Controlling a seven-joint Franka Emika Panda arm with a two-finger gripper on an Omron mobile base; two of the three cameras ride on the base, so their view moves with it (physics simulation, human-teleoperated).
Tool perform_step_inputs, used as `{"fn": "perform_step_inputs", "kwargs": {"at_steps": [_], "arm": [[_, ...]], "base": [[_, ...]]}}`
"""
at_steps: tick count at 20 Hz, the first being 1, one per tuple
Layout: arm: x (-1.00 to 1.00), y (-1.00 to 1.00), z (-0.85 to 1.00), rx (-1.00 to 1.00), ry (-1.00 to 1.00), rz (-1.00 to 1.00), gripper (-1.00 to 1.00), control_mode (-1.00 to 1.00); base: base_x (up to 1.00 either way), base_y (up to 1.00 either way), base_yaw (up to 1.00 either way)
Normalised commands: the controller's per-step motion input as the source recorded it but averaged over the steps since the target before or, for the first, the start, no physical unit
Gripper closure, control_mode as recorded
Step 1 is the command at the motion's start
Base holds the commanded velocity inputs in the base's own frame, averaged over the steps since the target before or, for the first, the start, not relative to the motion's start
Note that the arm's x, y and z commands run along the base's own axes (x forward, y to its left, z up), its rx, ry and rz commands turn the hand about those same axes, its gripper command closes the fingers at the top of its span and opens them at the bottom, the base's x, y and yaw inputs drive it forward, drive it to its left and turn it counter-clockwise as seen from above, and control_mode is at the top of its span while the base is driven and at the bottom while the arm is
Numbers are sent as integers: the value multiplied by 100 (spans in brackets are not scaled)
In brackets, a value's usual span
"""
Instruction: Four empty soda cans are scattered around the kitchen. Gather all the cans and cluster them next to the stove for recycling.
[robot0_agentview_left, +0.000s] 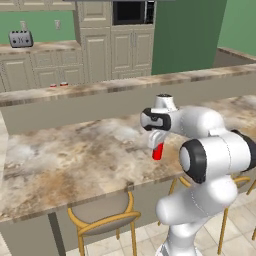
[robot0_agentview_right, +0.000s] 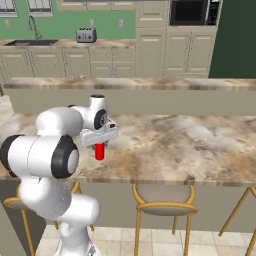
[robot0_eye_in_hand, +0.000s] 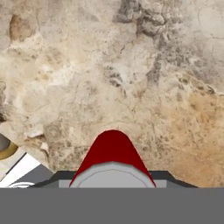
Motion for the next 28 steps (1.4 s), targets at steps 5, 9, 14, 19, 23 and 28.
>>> {"fn": "perform_step_inputs", "kwargs": {"at_steps": [5, 9, 14, 19, 23, 28], "arm": [[-44, 0, 27, 1, 3, -23, 100, -100], [-42, 2, 21, 1, 3, -25, 100, -100], [-34, 4, 11, -5, 1, -30, 100, -100], [-17, 6, 6, -8, 1, -19, 100, -100], [0, 0, 0, 0, 0, 0, 100, -100], [0, 0, 0, 0, 0, 0, 100, 100]], "base": [[0, 0, 0], [0, 0, 0], [0, 0, 0], [0, 0, 0], [0, 0, 0], [-3, 0, 0]]}}
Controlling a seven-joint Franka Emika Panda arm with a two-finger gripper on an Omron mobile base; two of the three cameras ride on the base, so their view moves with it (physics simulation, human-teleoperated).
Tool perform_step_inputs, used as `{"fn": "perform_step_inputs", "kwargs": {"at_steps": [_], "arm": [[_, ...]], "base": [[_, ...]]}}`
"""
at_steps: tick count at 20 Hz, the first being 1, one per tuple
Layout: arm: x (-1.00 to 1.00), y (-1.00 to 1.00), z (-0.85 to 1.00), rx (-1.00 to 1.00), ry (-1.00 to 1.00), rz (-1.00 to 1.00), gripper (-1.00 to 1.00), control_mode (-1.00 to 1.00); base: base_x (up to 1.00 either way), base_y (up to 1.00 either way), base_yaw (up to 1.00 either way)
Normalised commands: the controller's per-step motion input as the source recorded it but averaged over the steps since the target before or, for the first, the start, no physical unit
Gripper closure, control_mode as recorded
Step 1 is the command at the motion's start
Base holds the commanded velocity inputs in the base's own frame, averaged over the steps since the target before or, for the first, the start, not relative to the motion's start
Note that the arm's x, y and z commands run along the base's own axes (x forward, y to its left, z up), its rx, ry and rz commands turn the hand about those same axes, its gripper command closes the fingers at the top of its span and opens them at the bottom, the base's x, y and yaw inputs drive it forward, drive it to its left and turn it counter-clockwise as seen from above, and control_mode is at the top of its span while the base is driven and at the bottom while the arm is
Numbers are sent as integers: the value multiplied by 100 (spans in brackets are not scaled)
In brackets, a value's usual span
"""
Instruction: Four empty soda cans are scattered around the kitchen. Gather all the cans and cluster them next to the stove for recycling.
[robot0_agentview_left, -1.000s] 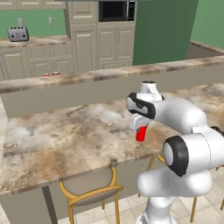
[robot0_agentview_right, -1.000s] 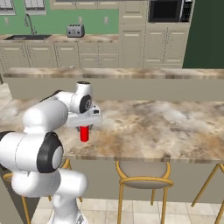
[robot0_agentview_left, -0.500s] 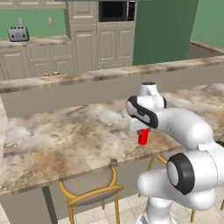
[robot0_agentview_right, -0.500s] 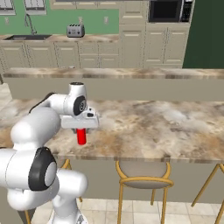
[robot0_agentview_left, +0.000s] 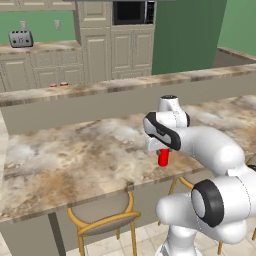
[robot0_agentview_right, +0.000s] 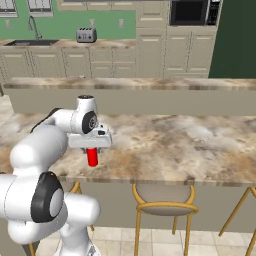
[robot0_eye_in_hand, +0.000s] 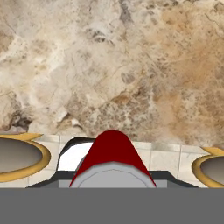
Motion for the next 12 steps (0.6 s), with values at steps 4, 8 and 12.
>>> {"fn": "perform_step_inputs", "kwargs": {"at_steps": [4, 8, 12], "arm": [[0, 0, 0, 0, 0, 0, 100, 100], [0, 0, 0, 0, 0, 0, 100, 100], [0, 0, 0, 0, 0, 0, 100, 100]], "base": [[-45, -1, 0], [-53, 0, 0], [-52, 0, 1]]}}
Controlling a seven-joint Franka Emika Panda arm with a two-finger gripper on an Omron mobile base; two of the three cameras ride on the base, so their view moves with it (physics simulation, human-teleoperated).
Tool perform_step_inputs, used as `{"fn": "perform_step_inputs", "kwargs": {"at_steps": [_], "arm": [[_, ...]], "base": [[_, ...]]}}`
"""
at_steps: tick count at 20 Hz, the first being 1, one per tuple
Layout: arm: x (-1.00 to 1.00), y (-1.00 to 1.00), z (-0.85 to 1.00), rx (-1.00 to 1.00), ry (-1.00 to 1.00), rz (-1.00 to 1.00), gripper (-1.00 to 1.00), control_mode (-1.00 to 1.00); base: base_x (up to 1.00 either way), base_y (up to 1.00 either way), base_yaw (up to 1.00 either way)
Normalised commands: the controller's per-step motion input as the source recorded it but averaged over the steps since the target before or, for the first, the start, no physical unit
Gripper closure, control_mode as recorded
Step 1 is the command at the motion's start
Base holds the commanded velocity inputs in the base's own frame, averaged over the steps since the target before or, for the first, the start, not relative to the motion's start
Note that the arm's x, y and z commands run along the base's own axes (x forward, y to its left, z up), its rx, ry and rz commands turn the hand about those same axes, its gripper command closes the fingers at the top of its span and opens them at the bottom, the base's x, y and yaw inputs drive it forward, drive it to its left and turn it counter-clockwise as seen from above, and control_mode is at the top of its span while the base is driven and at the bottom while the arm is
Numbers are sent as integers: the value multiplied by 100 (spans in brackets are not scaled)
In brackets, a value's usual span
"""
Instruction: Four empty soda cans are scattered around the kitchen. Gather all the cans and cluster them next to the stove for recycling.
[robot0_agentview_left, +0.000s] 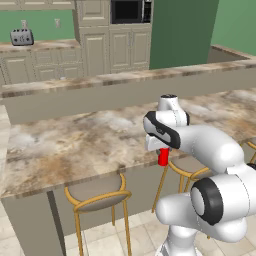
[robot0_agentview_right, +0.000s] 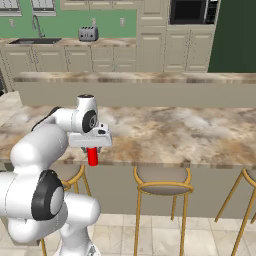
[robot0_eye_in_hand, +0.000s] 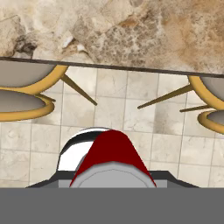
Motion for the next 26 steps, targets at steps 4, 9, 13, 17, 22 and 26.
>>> {"fn": "perform_step_inputs", "kwargs": {"at_steps": [4, 9, 13, 17, 22, 26], "arm": [[0, 0, 0, 0, 0, 0, 100, 100], [0, 0, 0, 0, 0, 0, 100, 100], [0, 0, 0, 0, 0, 0, 100, 100], [0, 0, 0, 0, 0, 0, 100, 100], [0, 0, 0, 0, 0, 0, 100, 100], [0, 0, 0, 0, 0, 0, 100, 100]], "base": [[-43, 16, 5], [-11, 63, 0], [-6, 68, -2], [-11, 67, -8], [-13, 67, -9], [-11, 70, -6]]}}
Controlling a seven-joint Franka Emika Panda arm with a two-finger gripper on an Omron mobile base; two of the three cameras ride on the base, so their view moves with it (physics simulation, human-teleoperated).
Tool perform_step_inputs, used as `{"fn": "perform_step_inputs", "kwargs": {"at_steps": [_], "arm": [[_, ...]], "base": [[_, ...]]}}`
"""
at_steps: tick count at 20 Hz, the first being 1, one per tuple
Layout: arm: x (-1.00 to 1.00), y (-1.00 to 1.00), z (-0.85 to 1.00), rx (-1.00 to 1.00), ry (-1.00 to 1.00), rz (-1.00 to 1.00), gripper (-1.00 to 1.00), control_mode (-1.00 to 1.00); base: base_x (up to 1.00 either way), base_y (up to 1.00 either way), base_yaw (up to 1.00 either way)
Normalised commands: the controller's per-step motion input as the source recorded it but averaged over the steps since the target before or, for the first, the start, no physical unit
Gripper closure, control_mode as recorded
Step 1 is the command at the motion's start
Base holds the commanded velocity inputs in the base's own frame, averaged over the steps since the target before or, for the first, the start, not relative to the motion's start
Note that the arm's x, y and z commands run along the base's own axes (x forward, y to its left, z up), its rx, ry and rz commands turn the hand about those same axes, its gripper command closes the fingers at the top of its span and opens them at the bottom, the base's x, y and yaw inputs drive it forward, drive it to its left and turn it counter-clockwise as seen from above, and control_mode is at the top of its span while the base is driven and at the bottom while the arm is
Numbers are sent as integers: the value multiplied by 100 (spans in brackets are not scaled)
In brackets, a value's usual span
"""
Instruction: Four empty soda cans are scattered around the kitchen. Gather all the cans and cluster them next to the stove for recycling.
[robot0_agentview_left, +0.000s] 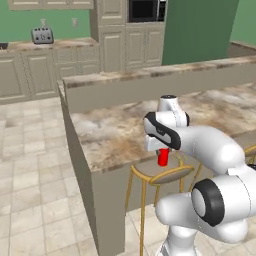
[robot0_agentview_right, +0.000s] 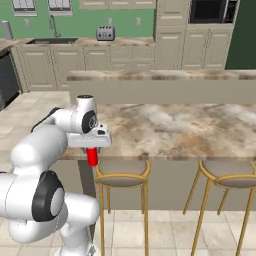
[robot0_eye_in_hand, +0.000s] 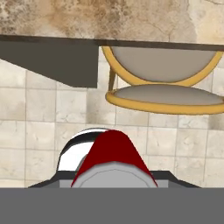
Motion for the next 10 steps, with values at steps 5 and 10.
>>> {"fn": "perform_step_inputs", "kwargs": {"at_steps": [5, 10], "arm": [[0, 0, 0, 0, 0, 0, 100, 100], [0, 0, 0, 0, 0, 0, 100, 100]], "base": [[-11, 72, -2], [-8, 73, -2]]}}
